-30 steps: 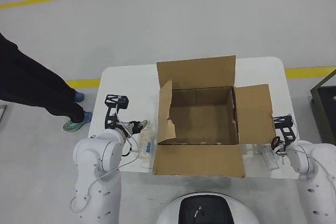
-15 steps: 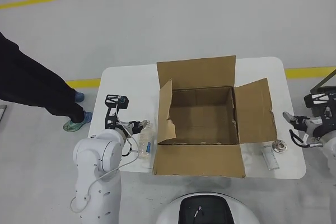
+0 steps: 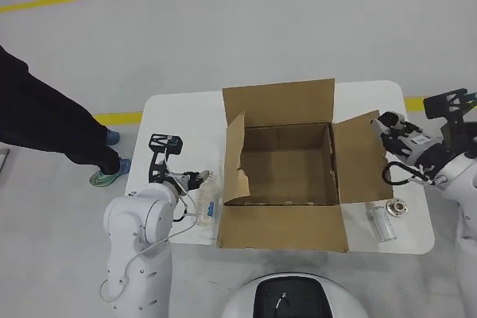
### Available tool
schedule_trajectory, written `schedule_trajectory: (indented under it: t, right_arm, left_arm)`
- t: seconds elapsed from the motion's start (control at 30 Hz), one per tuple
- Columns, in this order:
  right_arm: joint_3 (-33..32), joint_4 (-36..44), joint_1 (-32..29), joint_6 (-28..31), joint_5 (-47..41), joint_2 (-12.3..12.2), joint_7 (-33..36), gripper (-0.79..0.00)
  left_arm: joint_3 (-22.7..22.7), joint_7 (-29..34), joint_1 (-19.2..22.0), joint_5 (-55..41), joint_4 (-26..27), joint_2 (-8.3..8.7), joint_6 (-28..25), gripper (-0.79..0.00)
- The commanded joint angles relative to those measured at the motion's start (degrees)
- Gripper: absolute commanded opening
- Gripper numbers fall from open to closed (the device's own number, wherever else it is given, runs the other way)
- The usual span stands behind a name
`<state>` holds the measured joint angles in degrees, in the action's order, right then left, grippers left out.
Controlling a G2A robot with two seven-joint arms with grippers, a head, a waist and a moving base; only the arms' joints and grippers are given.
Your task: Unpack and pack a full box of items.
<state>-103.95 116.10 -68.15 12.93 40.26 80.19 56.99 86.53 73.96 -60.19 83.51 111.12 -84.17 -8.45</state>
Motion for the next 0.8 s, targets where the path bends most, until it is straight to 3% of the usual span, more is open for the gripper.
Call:
schedule_trajectory:
  t: [0.0, 0.1, 0.5, 0.67, 0.73, 0.77]
  right_arm:
    - [1.06, -2.58, 1.67, -0.23, -3.63, -0.22, 2.01, -0.785]
    - [3.62, -6.30, 3.73, -1.44, -8.84, -0.53, 6.32, -0.785]
    - [4.06, -6.16, 3.39, -1.77, -9.77, -0.52, 5.66, -0.785]
    - [5.92, -7.94, 6.21, -7.76, -19.62, -0.99, 11.90, -0.785]
    - [4.42, -9.22, 8.03, -10.75, -23.14, -1.36, 13.57, -0.711]
    - [3.73, -10.09, 8.81, -12.88, -26.26, -1.51, 15.06, -0.622]
  left_arm:
    - [0.00, 0.00, 0.00, 0.00, 0.00, 0.00, 0.00, 0.000]
    - [0.00, 0.00, 0.00, 0.00, 0.00, 0.00, 0.00, 0.000]
    - [0.00, 0.00, 0.00, 0.00, 0.00, 0.00, 0.00, 0.000]
    - [0.00, 0.00, 0.00, 0.00, 0.00, 0.00, 0.00, 0.000]
    - [0.00, 0.00, 0.00, 0.00, 0.00, 0.00, 0.00, 0.000]
    - [0.00, 0.00, 0.00, 0.00, 0.00, 0.00, 0.00, 0.000]
